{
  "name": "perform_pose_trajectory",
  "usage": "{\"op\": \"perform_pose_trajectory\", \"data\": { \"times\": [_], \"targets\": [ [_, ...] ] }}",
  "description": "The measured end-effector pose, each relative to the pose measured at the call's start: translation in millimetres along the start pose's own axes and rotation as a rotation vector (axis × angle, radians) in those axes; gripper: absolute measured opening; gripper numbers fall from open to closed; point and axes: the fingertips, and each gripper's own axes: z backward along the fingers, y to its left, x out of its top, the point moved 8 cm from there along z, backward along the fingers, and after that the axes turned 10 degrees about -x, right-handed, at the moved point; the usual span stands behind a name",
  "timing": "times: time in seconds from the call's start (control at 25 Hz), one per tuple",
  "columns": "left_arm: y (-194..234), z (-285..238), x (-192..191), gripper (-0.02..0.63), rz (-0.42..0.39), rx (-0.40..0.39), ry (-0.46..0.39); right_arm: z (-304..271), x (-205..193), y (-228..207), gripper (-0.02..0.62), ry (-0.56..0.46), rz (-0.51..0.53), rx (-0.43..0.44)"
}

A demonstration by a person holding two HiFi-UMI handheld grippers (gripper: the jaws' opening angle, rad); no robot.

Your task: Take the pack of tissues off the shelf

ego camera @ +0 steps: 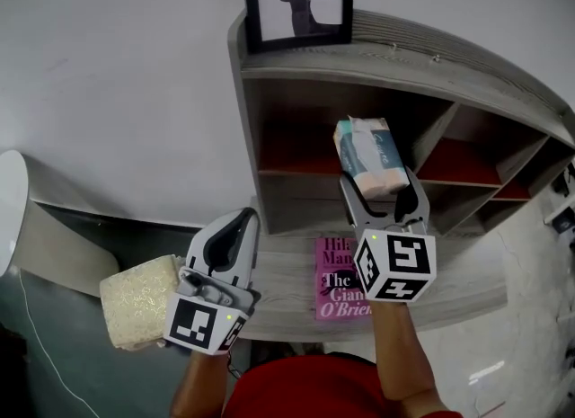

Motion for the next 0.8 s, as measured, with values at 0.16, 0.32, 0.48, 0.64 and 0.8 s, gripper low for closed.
{"op": "perform_pose_trajectory", "data": {
  "times": [0.16, 0.32, 0.48, 0.64, 0.8],
  "targets": [
    [-4.4, 1.2, 3.6, 0.009, -0.007, -0.006, -0.001, 29.6, 1.9, -1.8, 0.416, -0.030, -0.021, 0.060],
    [-10.7, 2.7, 5.0, 0.009, -0.008, -0.019, -0.001, 58.0, 2.7, -2.2, 0.416, -0.061, -0.015, 0.113],
    [-20.2, 5.4, 5.9, 0.009, -0.011, -0.035, -0.002, 86.4, 1.3, 0.0, 0.414, -0.106, -0.018, 0.157],
    [-25.5, 3.2, 8.4, 0.009, -0.013, -0.046, -0.004, 100.6, -7.1, 0.5, 0.414, -0.094, -0.026, 0.178],
    [-35.3, -3.2, 8.7, 0.009, -0.014, -0.054, -0.004, 105.1, -15.6, -7.6, 0.411, -0.078, -0.024, 0.188]
  ]
}}
